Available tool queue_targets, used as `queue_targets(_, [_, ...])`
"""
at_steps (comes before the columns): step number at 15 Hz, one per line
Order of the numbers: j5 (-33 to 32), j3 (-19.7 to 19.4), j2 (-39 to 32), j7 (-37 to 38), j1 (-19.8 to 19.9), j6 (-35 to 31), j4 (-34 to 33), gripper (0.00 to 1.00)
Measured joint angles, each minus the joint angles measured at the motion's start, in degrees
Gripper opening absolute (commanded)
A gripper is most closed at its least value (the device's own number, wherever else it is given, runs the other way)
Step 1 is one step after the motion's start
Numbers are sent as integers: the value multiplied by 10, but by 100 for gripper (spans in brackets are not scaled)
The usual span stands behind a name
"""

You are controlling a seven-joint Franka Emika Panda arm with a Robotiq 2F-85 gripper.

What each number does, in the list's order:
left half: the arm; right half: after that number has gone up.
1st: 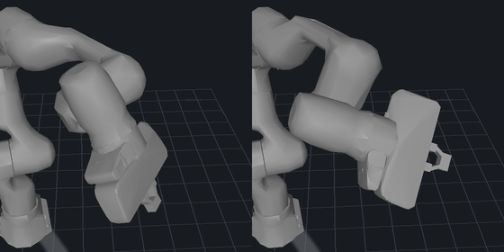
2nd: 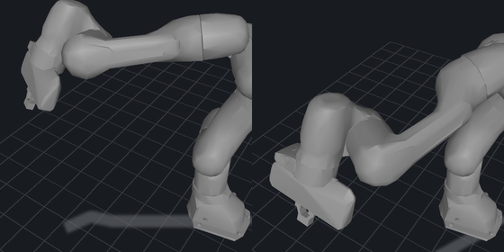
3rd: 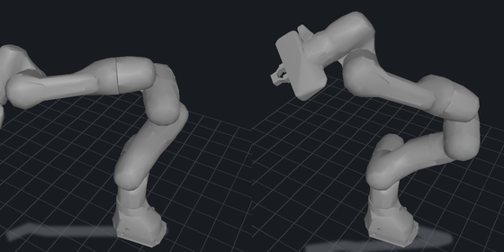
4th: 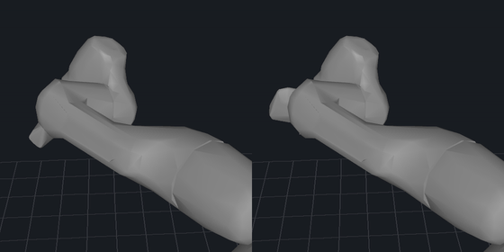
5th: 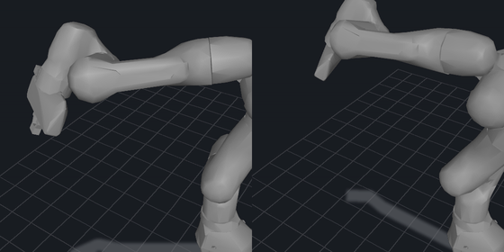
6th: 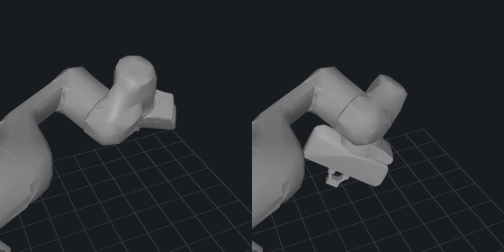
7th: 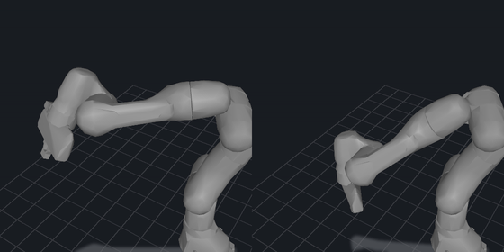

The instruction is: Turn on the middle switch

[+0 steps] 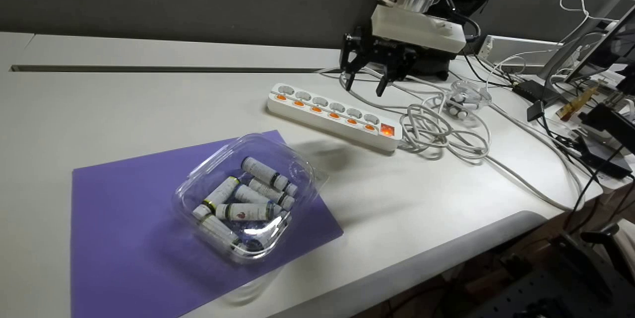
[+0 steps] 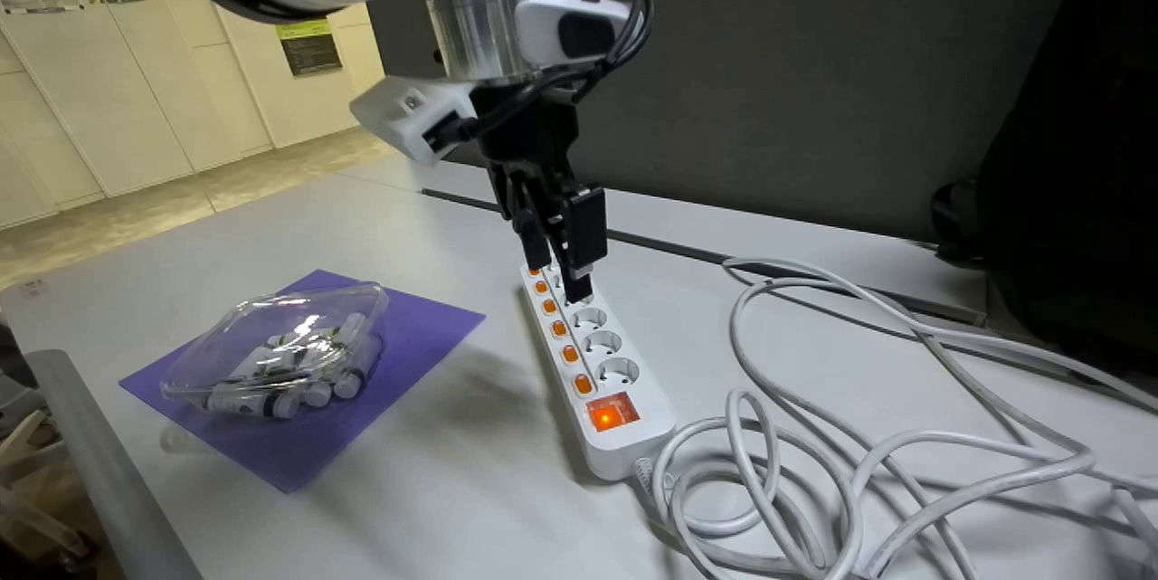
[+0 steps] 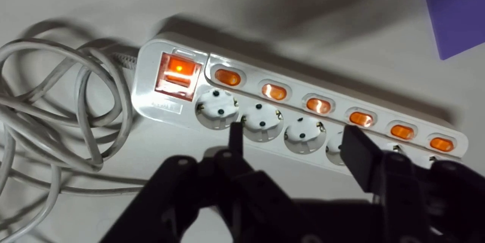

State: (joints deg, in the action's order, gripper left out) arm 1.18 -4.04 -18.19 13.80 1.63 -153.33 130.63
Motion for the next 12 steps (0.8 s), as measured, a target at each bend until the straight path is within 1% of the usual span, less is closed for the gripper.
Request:
queue_targets(5, [-2,0,-62,0,-13,4,-56,5])
queue_targets(6, [-2,-1,-72,-1,-17,7,-65,1])
queue_targets(12, [-2,-1,-111,-5,-38,24,-97,0])
